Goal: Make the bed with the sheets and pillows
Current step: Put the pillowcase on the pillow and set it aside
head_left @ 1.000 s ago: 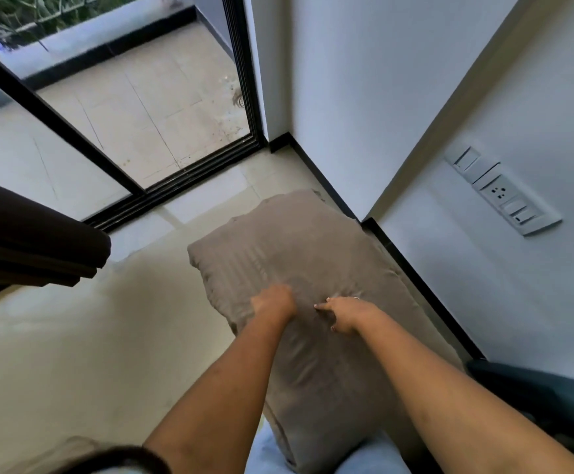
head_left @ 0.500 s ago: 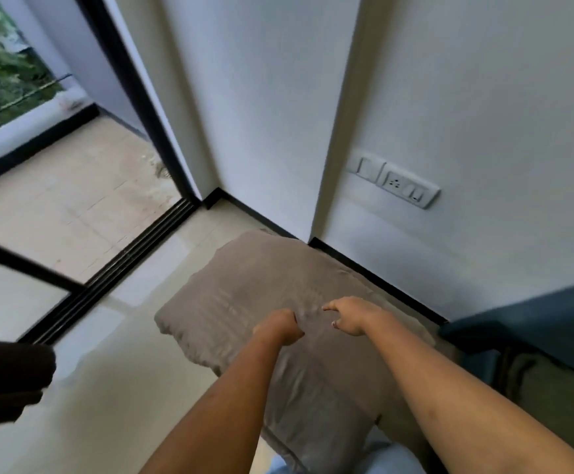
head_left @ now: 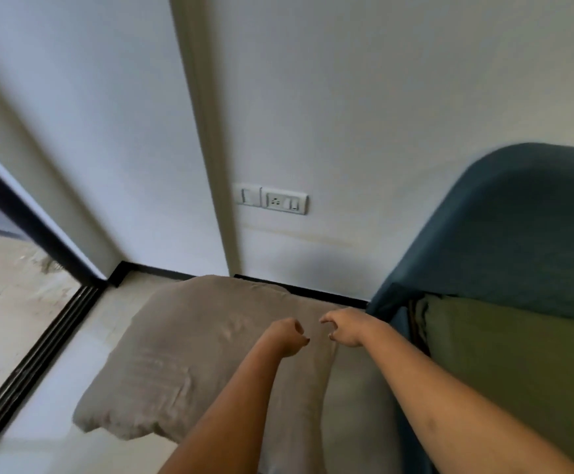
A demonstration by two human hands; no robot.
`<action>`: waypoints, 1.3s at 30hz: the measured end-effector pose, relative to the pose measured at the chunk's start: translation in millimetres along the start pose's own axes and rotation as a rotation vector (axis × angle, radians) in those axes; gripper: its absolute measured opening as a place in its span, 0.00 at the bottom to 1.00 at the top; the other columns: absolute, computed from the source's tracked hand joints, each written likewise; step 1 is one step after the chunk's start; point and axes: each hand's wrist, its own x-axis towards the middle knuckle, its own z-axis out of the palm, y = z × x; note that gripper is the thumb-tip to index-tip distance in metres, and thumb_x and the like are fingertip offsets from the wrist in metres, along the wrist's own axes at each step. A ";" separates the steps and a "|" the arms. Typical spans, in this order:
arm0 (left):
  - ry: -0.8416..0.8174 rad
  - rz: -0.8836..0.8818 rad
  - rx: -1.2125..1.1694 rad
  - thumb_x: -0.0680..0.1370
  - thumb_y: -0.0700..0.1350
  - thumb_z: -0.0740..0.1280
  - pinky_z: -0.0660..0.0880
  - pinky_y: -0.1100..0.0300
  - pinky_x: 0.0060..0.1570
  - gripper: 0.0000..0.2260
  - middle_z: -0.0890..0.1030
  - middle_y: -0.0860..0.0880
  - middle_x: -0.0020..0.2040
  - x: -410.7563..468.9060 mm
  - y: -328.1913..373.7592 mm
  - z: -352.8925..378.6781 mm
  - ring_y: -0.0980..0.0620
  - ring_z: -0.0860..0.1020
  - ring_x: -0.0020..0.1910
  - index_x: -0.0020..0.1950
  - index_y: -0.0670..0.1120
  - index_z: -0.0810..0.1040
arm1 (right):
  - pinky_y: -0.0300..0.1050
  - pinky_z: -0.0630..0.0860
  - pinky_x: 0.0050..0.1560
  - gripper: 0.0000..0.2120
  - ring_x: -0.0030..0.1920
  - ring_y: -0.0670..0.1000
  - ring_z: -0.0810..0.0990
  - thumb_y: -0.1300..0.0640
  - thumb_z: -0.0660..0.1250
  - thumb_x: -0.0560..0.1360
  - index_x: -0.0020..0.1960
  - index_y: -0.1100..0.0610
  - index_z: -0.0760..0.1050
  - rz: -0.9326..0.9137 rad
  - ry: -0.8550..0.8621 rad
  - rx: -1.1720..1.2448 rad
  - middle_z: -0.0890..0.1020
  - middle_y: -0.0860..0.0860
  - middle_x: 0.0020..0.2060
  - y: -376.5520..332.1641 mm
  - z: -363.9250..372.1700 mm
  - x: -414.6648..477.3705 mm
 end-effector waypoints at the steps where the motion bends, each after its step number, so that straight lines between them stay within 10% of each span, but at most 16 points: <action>1: 0.004 0.024 0.006 0.79 0.49 0.64 0.71 0.56 0.61 0.17 0.75 0.44 0.64 -5.6 9.6 11.6 0.47 0.74 0.62 0.66 0.44 0.73 | 0.46 0.68 0.66 0.23 0.68 0.53 0.70 0.57 0.63 0.79 0.73 0.49 0.65 0.012 0.022 0.028 0.70 0.53 0.70 9.7 5.8 -14.9; 17: -0.348 0.590 0.333 0.78 0.46 0.67 0.70 0.59 0.59 0.16 0.77 0.46 0.62 -149.0 217.2 254.5 0.47 0.75 0.63 0.64 0.43 0.75 | 0.45 0.67 0.67 0.25 0.70 0.55 0.68 0.55 0.63 0.79 0.74 0.51 0.63 0.613 0.240 0.421 0.69 0.54 0.71 239.1 156.6 -322.8; 32: -0.592 0.709 0.528 0.77 0.44 0.68 0.71 0.61 0.57 0.12 0.79 0.43 0.60 -131.3 314.7 378.2 0.46 0.76 0.60 0.59 0.42 0.77 | 0.46 0.67 0.67 0.27 0.69 0.54 0.69 0.57 0.64 0.78 0.75 0.50 0.62 0.940 0.350 0.883 0.67 0.53 0.72 315.5 237.0 -378.7; 39: -0.690 0.737 0.619 0.77 0.42 0.68 0.72 0.58 0.55 0.10 0.77 0.45 0.49 -140.1 335.2 441.3 0.50 0.74 0.48 0.40 0.52 0.70 | 0.46 0.66 0.67 0.29 0.70 0.55 0.68 0.57 0.65 0.77 0.75 0.52 0.60 1.035 0.415 1.042 0.68 0.55 0.71 340.8 282.5 -405.3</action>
